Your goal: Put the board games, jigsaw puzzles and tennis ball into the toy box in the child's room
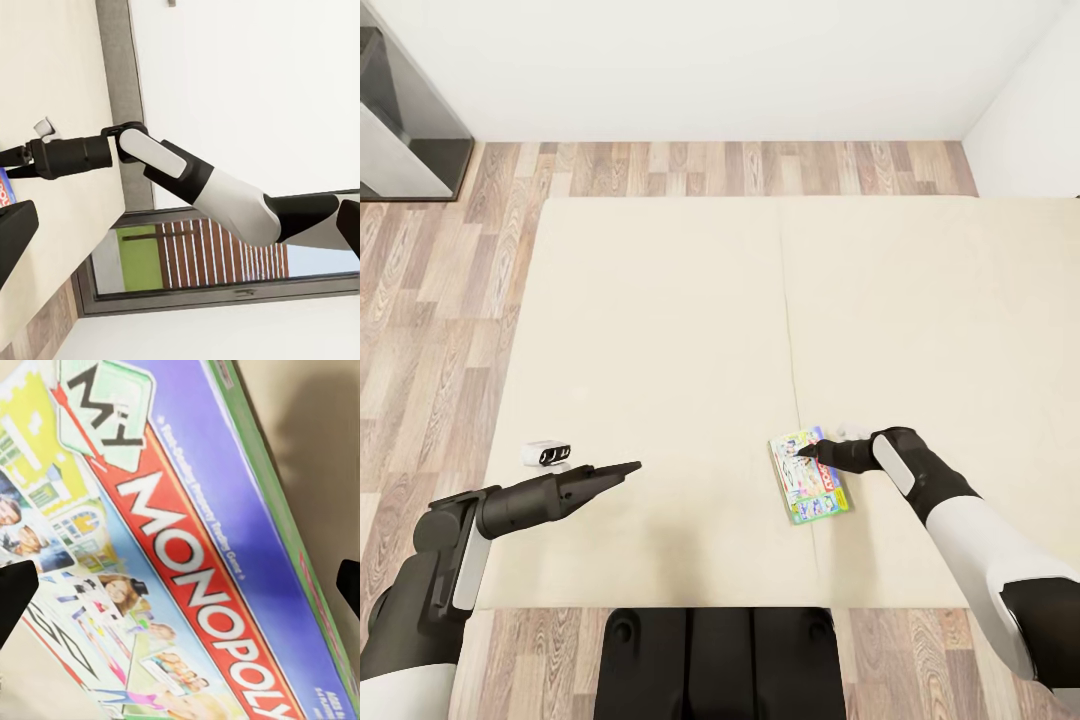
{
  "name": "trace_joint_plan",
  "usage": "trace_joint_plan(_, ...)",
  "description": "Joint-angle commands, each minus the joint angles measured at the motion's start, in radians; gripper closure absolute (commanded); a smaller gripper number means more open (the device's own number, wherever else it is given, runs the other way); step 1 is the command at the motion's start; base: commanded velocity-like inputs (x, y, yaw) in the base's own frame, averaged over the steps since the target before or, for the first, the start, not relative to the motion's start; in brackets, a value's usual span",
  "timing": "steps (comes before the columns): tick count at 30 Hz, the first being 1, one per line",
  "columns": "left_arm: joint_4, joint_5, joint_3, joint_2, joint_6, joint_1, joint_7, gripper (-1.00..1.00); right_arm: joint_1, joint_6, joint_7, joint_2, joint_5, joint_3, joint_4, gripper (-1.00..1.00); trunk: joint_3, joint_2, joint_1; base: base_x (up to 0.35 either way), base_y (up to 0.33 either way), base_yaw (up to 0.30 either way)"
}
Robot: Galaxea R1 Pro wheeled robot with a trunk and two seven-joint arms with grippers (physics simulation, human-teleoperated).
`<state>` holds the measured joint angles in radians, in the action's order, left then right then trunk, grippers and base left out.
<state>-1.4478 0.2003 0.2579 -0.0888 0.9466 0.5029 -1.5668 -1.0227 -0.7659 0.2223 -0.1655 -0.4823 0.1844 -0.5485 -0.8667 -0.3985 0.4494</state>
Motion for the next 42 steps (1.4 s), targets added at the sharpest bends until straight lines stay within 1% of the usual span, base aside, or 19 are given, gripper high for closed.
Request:
trace_joint_plan(1,0.000,-0.001,0.000,0.000,0.011,0.000,-0.004,-1.00,0.000,-0.003,0.006,-0.001,0.005,0.004,-0.001,-1.00,-0.001,-0.002,0.001,0.000,0.000,0.000)
trace_joint_plan(5,0.000,-0.001,0.000,0.000,0.011,0.000,-0.004,-1.00,0.000,-0.015,0.010,0.004,0.004,0.004,-0.001,-1.00,-0.001,-0.002,0.001,0.000,0.000,0.000)
trace_joint_plan(9,0.000,-0.001,0.000,0.000,0.011,0.000,-0.004,-1.00,0.000,-0.044,0.013,0.010,0.003,0.004,-0.001,-1.00,-0.001,-0.002,0.001,0.000,0.000,0.000)
trace_joint_plan(19,0.000,-0.001,0.000,0.000,0.011,0.000,-0.004,-1.00,0.000,-0.057,0.014,0.012,0.001,0.004,-0.001,-1.00,-0.001,-0.002,0.001,0.000,0.000,0.000)
trace_joint_plan(27,0.000,-0.001,0.000,0.000,0.011,0.000,-0.004,-1.00,0.000,-0.103,0.014,0.011,0.002,0.003,-0.001,-1.00,-0.001,-0.002,0.001,0.000,0.000,0.000)
trace_joint_plan(42,0.000,-0.001,0.000,0.000,0.011,0.000,-0.004,-1.00,0.000,-0.110,0.014,0.011,0.002,0.003,-0.001,-1.00,-0.001,-0.002,0.001,0.000,0.000,0.000)
